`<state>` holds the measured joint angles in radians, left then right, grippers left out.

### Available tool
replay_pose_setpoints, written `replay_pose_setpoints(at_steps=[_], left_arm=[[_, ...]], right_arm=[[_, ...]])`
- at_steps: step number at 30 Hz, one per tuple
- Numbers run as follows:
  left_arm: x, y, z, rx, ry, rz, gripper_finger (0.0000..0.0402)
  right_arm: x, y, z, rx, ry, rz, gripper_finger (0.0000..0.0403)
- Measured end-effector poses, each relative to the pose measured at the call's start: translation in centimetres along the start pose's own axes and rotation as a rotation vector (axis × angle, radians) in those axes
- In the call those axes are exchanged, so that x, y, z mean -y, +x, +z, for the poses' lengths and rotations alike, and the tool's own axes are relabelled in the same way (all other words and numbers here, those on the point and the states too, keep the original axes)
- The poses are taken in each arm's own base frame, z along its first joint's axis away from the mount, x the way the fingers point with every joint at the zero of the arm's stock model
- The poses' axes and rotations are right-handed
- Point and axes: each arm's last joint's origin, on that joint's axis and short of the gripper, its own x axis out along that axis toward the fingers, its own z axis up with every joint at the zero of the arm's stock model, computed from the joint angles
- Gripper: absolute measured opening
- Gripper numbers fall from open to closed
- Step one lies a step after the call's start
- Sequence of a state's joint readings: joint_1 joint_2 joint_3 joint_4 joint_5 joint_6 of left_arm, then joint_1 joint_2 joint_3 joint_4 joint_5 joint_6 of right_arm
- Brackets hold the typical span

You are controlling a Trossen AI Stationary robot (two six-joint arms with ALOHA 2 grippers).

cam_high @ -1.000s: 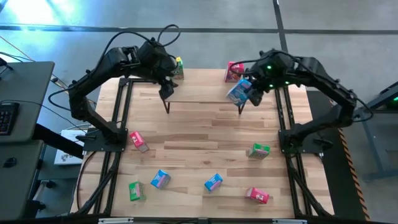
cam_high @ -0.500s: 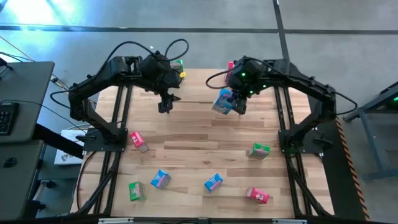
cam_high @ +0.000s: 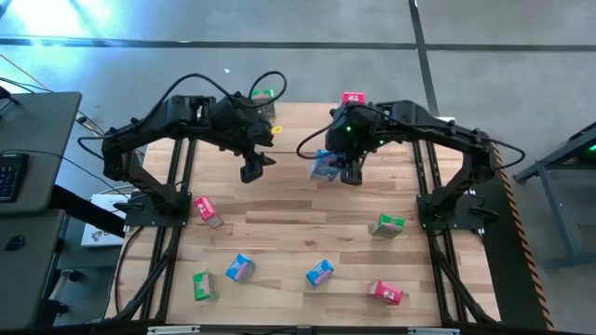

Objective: Stack cereal on shelf
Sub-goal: Put the top blue cereal box on the shelf

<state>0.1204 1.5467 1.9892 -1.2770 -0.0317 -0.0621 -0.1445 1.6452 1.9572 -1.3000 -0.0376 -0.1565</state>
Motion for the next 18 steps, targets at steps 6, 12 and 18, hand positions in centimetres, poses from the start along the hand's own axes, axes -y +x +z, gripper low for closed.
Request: replay_pose_setpoints(at_steps=[6, 12, 18], left_arm=[[0.8, 0.0, -0.1, -0.002, -0.037, -0.019, 0.0230], [1.7, -0.1, -0.1, -0.004, -0.050, -0.046, 0.0230], [2.0, -0.1, -0.2, -0.006, -0.092, -0.051, 0.0230]], right_arm=[[-0.7, 0.0, 0.3, 0.023, -0.023, 0.010, 0.0149], [-0.9, 0.0, 0.4, 0.025, -0.036, 0.013, 0.0149], [-1.0, 0.1, 0.4, 0.026, -0.039, 0.015, 0.0149]])
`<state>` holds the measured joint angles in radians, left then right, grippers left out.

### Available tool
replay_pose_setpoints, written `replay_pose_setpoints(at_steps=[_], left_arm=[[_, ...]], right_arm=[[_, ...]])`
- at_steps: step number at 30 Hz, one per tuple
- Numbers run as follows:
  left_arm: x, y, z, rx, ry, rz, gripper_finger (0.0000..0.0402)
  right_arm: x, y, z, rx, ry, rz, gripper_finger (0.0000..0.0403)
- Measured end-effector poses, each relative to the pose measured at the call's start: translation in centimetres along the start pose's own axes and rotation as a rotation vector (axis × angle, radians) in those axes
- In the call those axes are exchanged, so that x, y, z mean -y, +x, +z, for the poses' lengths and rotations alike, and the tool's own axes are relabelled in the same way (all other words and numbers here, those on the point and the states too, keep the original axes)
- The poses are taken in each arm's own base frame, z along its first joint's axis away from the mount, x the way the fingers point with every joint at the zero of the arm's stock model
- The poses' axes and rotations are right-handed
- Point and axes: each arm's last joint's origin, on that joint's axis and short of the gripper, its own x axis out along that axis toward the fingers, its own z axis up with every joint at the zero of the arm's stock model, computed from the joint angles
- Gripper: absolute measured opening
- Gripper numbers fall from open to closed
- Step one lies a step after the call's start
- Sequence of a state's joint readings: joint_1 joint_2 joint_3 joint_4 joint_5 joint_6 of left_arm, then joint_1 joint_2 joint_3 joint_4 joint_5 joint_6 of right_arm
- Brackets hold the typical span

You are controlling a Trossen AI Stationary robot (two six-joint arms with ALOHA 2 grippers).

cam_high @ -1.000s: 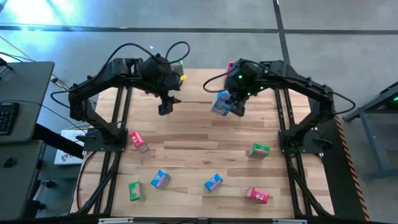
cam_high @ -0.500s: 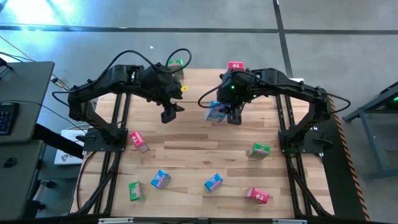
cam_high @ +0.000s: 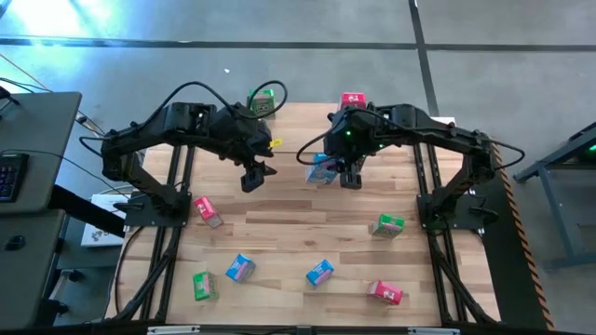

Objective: Stack cereal on shelf
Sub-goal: Put the top blue cereal box on the shelf

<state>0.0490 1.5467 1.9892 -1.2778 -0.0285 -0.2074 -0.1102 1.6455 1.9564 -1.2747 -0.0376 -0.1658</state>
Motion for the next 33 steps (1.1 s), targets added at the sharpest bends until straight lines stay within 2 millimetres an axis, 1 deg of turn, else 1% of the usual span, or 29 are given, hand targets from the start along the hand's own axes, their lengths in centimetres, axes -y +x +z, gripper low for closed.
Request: replay_pose_setpoints(at_steps=[4, 8, 13, 20, 24, 29, 33], left_arm=[[0.0, 0.7, 0.2, -0.017, -0.003, -0.001, 0.0230], [-0.1, 1.8, 0.4, -0.059, 0.004, -0.078, 0.0230], [0.0, 4.4, 0.6, -0.144, 0.036, -0.180, 0.0230], [0.2, 7.1, 1.0, -0.181, 0.055, -0.183, 0.0230], [0.6, 7.9, 1.2, -0.177, 0.094, -0.191, 0.0230], [1.3, 8.1, 1.7, -0.120, 0.122, -0.211, 0.0230], [2.1, 8.2, 1.8, -0.088, 0.183, -0.230, 0.0230]], right_arm=[[-0.6, 0.0, 0.1, 0.002, -0.015, 0.011, 0.0149], [-1.4, 0.0, 0.3, 0.011, -0.029, 0.024, 0.0149], [-2.4, 0.0, 0.6, 0.032, 0.012, 0.032, 0.0149], [-3.9, 0.0, 0.7, 0.034, 0.071, 0.070, 0.0149], [-4.9, -0.1, 0.9, 0.047, 0.103, 0.089, 0.0149], [-5.9, -0.1, 1.0, 0.049, 0.155, 0.096, 0.0149], [-6.8, 0.0, 0.9, 0.042, 0.179, 0.078, 0.0149]])
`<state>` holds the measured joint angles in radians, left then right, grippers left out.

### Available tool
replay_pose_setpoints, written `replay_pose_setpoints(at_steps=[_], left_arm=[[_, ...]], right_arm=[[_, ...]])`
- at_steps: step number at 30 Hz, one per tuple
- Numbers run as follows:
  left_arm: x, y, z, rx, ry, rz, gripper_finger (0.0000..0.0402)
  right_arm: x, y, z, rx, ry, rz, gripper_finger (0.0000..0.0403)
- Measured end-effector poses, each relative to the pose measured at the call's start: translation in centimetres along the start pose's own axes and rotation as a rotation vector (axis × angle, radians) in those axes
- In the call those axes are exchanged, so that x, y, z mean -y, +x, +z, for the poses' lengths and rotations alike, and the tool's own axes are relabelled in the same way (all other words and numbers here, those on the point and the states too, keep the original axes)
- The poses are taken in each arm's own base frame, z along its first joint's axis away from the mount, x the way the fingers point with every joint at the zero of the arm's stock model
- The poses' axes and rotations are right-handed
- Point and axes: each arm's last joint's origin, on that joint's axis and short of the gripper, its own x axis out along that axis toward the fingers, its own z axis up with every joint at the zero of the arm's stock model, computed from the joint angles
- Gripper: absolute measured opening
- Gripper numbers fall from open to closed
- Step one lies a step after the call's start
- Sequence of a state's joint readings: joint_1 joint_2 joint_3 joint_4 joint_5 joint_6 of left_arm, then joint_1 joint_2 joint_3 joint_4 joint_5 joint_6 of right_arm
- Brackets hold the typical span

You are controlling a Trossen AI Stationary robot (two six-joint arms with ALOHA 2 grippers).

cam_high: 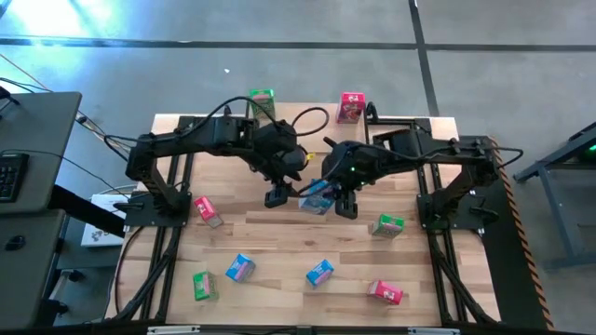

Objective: Stack cereal on shelf
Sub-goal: Put the top blue cereal box on the shelf

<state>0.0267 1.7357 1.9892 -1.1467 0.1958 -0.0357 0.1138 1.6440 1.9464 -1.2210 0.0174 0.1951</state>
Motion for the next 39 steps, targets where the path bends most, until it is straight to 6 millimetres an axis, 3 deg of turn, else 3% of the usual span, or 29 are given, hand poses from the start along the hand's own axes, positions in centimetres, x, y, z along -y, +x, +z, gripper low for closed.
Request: replay_pose_setpoints(at_steps=[9, 18, 39], left_arm=[[1.4, 0.4, 0.0, -0.002, 0.065, -0.027, 0.0230], [1.5, 0.4, 0.1, 0.010, 0.023, -0.021, 0.0230], [1.5, 0.4, 0.3, 0.028, -0.018, -0.032, 0.0230]], right_arm=[[-1.4, 1.9, 0.1, -0.033, 0.037, -0.024, 0.0149], [-2.5, 3.9, 0.3, -0.051, 0.020, -0.014, 0.0149], [-2.3, 6.2, 1.2, -0.031, 0.021, -0.033, 0.0149]])
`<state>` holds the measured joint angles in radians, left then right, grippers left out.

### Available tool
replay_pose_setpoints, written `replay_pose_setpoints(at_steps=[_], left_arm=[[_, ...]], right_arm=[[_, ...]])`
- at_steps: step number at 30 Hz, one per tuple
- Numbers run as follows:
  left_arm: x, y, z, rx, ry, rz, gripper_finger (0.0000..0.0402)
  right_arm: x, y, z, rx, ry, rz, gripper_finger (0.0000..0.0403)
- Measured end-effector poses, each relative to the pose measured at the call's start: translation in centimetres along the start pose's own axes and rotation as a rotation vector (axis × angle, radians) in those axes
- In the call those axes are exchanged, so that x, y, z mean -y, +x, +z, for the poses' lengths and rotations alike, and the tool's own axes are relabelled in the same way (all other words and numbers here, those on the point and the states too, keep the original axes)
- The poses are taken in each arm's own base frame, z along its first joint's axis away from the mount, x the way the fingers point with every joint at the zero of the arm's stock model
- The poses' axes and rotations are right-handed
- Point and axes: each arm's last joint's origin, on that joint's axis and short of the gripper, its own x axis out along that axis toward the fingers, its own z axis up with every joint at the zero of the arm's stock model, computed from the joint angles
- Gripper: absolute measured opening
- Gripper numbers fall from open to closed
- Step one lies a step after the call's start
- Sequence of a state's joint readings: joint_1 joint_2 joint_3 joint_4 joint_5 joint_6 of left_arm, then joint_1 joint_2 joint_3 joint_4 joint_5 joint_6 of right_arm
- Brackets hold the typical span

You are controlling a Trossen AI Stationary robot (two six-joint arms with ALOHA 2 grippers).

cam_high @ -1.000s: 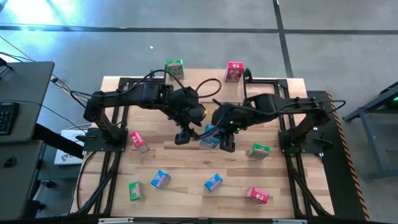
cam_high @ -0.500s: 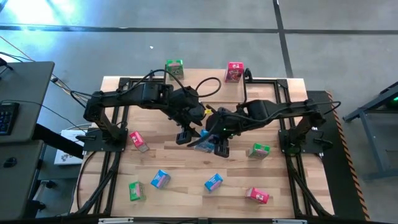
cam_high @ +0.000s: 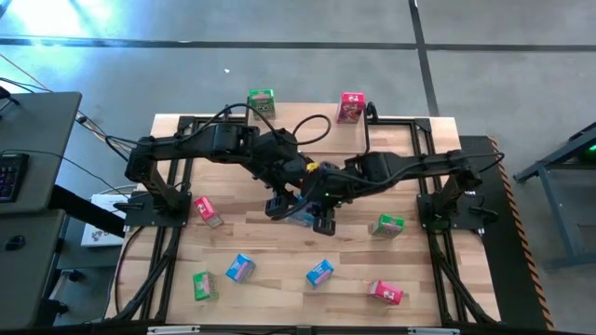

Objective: Stack cereal on shelf
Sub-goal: Put the top blue cereal box on the shelf

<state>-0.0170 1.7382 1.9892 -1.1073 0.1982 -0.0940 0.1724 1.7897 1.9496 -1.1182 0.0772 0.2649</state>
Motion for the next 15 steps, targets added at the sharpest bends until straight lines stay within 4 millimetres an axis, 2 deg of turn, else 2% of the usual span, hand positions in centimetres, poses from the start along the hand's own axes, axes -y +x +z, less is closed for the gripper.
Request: replay_pose_setpoints(at_steps=[15], left_arm=[[-0.01, 0.00, -0.16, -0.017, -0.011, 0.001, 0.0230]], right_arm=[[0.26, -0.34, 0.40, 0.023, 0.061, 0.019, 0.0149]])
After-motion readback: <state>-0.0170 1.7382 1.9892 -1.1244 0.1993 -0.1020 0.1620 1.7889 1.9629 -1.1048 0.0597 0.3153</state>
